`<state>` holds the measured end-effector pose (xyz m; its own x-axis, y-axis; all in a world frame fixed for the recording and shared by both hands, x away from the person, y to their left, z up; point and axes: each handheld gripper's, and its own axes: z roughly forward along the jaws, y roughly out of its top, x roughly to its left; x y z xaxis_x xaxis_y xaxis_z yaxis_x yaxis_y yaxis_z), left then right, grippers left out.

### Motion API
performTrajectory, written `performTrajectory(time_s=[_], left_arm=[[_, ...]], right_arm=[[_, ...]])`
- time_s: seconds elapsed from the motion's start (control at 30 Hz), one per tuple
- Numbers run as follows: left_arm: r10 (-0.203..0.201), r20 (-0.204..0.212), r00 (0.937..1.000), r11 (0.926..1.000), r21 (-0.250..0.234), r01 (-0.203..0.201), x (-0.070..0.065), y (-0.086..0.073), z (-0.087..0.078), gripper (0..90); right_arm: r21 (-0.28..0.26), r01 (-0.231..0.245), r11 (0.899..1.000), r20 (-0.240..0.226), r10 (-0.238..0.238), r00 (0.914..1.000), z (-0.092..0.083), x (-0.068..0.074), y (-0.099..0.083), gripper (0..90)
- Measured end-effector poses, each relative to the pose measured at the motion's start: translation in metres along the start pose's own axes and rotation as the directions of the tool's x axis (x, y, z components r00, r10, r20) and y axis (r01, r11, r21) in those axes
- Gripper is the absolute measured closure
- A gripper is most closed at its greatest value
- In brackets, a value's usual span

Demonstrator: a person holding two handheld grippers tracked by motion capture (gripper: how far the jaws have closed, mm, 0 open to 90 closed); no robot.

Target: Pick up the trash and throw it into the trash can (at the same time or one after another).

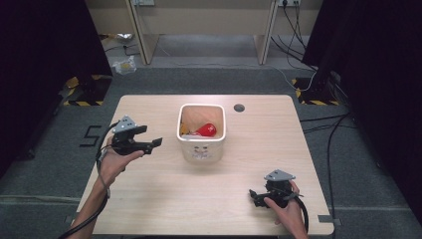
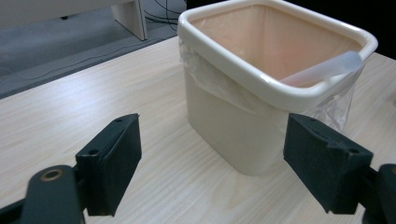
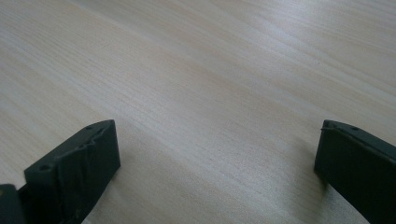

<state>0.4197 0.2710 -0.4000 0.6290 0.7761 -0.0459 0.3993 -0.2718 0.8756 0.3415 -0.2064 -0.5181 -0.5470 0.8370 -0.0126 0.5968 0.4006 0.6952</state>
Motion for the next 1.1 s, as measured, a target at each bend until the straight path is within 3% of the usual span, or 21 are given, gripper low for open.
performTrajectory(time_s=[0.43, 1.1], left_arm=[[0.009, -0.028, 0.9996, 1.0, 0.005, -0.009, -0.003, -0.02, 0.003, 18.6], [-0.003, -0.029, 0.9996, 1.0, -0.005, 0.003, -0.005, -0.05, 0.004, 18.6]], right_arm=[[-0.001, 0.001, 1.0, 0.0, -0.001, 1.0, 0.0, 0.0, 0.0, 0.2], [0.0, 0.001, 1.0, 0.0, -0.001, 1.0, 0.0, 0.0, 0.0, 0.2]])
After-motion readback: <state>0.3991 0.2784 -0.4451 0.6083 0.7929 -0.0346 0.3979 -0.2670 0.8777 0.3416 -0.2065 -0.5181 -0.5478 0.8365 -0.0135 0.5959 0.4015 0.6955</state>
